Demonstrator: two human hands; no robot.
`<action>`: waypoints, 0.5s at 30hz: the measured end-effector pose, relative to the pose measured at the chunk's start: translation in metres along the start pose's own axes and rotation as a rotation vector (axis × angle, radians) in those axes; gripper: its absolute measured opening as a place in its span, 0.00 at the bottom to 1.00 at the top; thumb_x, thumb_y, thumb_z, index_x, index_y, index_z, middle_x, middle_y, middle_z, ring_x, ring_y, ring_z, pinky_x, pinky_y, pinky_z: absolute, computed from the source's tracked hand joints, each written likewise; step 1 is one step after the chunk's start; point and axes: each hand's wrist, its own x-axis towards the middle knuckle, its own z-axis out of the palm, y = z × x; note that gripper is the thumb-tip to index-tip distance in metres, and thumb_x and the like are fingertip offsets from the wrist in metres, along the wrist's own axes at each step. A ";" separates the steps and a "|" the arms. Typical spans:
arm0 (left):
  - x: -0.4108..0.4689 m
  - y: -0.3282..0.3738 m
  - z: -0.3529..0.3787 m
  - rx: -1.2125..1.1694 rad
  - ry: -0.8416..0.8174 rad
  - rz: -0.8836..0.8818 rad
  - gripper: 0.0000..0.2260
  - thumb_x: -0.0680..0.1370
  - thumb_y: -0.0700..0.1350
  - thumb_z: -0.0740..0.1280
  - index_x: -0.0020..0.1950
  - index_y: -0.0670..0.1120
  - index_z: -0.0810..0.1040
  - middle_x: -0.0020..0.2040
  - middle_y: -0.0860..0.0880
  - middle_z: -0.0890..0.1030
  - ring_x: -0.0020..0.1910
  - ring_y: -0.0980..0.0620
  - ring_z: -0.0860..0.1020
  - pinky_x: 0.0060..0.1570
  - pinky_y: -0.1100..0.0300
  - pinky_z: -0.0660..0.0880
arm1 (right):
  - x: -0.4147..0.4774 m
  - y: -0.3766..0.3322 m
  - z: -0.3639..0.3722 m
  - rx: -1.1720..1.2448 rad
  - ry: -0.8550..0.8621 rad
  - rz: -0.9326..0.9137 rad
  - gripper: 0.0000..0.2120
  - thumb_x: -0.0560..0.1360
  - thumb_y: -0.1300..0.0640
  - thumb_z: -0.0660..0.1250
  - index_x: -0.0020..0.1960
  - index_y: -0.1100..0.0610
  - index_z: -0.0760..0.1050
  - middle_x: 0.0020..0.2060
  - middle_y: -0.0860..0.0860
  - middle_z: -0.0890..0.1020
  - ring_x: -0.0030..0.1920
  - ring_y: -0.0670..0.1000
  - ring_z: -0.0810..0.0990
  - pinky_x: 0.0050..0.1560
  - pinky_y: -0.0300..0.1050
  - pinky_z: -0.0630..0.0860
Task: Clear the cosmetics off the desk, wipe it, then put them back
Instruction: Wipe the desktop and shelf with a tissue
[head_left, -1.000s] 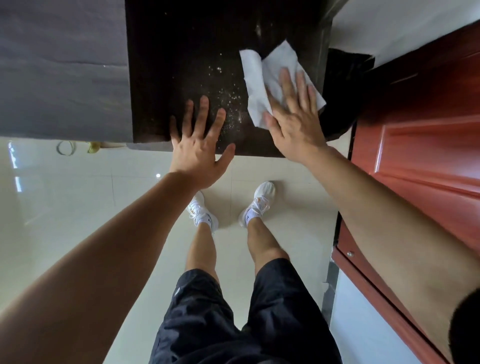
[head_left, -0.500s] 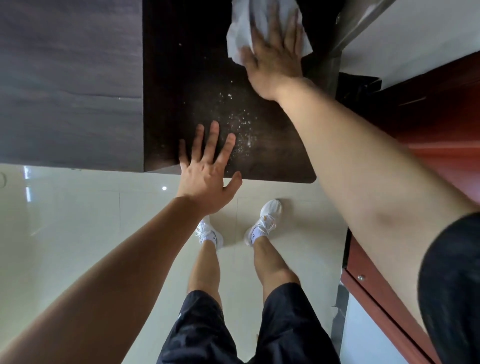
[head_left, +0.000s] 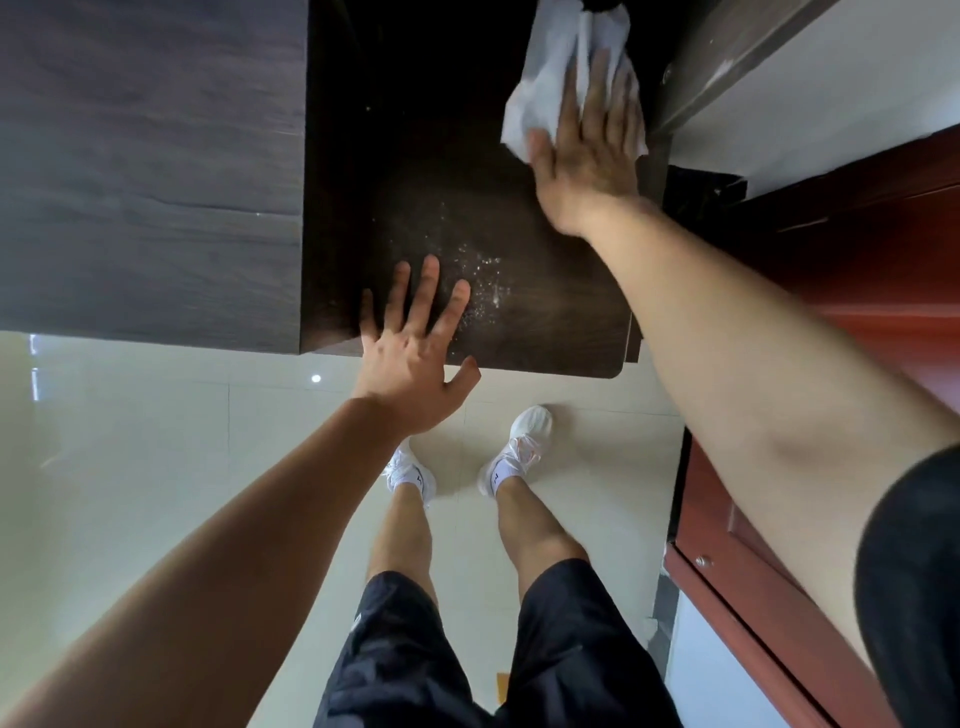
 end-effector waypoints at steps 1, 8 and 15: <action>0.000 0.000 0.000 -0.005 0.004 0.003 0.36 0.74 0.63 0.56 0.81 0.54 0.53 0.82 0.46 0.46 0.80 0.42 0.43 0.73 0.34 0.44 | -0.013 -0.006 0.006 -0.003 -0.010 -0.058 0.33 0.84 0.41 0.40 0.81 0.57 0.37 0.80 0.61 0.38 0.79 0.63 0.36 0.78 0.59 0.35; -0.001 0.001 -0.001 -0.034 0.021 0.012 0.36 0.73 0.61 0.58 0.80 0.53 0.57 0.82 0.46 0.49 0.80 0.41 0.46 0.73 0.32 0.47 | -0.071 0.023 0.029 -0.143 -0.136 -0.437 0.31 0.83 0.34 0.41 0.81 0.44 0.40 0.81 0.56 0.38 0.79 0.63 0.33 0.78 0.61 0.36; 0.001 -0.001 0.002 0.026 -0.004 0.013 0.37 0.74 0.64 0.56 0.81 0.54 0.51 0.82 0.46 0.45 0.80 0.42 0.42 0.73 0.35 0.42 | 0.038 -0.027 -0.007 -0.016 -0.061 -0.004 0.36 0.77 0.28 0.41 0.80 0.39 0.39 0.81 0.57 0.38 0.78 0.68 0.34 0.76 0.66 0.34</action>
